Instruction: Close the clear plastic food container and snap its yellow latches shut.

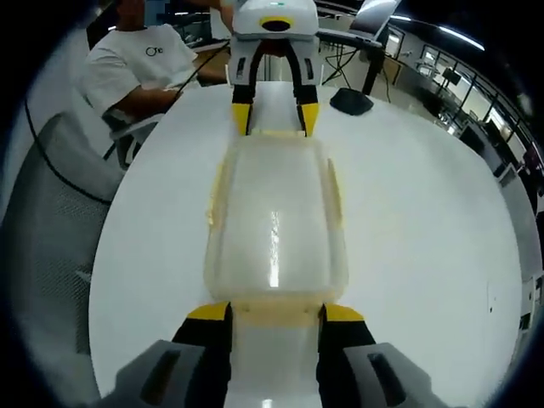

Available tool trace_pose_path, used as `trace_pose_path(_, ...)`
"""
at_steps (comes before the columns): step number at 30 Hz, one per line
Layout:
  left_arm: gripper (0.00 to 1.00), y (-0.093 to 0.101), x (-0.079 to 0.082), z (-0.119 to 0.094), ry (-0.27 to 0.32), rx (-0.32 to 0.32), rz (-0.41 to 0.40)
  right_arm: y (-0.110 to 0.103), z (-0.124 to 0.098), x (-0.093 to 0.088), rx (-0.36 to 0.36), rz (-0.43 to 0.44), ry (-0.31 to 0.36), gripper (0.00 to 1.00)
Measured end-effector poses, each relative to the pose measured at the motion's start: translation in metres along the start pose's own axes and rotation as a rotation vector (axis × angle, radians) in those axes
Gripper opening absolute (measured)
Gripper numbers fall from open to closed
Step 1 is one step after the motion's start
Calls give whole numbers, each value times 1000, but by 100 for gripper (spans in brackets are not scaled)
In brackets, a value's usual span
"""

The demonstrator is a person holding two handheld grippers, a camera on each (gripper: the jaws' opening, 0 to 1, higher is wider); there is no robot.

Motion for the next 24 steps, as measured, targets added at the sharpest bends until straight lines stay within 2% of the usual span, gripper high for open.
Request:
trace_pose_path(5, 37, 4, 0, -4, -26, 11, 20, -1, -3, 3, -11, -8, 13, 37)
trace_pose_path(11, 37, 7, 9, -21, 4, 20, -10, -1, -17, 9, -21, -34, 26, 36)
trace_pose_path(20, 37, 13, 33, -42, 0, 31, -22, -6, -51, 15, -33, -60, 45, 37)
trace_pose_path(24, 37, 18, 46, -49, 17, 7, -28, -12, -61, 12, -22, -58, 41, 37)
Point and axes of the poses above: the point that each gripper's makers call its tool centre point, and the gripper's own axes: z roughly forward along the fingers, y roughly to its right, x roughly out of its top, the point moved 2 cm from there along -z, roughly backward along the fingers, and after that the axes turned 1 degree about y, right-handed, at the moved point
